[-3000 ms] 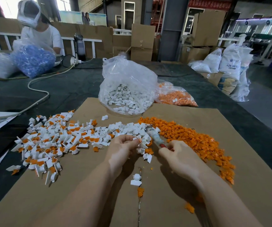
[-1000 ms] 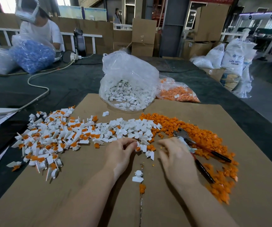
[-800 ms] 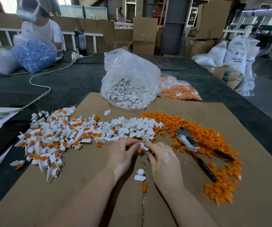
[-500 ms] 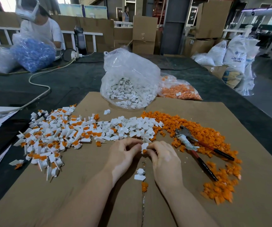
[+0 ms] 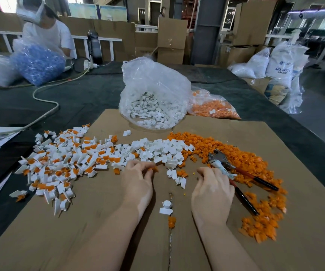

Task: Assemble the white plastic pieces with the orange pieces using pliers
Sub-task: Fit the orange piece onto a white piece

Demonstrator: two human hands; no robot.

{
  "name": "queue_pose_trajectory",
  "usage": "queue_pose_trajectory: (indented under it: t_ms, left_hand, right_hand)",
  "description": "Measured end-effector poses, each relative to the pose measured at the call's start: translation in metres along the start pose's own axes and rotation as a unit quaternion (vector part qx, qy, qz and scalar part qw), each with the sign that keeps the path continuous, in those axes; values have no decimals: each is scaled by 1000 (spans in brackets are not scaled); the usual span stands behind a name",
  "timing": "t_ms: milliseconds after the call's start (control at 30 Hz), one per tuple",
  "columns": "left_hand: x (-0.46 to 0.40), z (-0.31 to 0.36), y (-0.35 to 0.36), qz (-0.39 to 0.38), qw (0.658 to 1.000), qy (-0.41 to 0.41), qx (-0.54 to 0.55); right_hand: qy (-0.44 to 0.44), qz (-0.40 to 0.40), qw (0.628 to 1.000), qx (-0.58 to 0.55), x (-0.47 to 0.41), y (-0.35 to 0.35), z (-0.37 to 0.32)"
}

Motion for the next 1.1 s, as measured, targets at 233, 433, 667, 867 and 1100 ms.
queue_pose_trajectory:
  t_ms: [233,433,667,867,1100]
  left_hand:
    - [-5,-6,-1,58,986,-81,-135]
    - [2,2,-1,70,986,-11,-152]
    - [17,29,12,-129,943,286,-108]
    - [15,28,19,-193,932,289,-103]
    - [15,26,18,-191,943,263,-74]
  right_hand:
    - [58,-117,989,65,-1,10,11]
    - [41,-137,987,78,-5,13,15]
    - [-17,-82,996,-21,-2,8,4]
    - [-70,-45,992,-92,-1,3,0]
    - [-66,-84,987,-117,0,4,-1]
Point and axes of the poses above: each hand's wrist, its own x-axis away from the middle knuckle, its own y-axis out of the palm, z = x × y, the point moved 3 cm from there along -x, towards the middle knuckle, and after that the axes turned 2 degrees about -z, right-handed, at the moved point
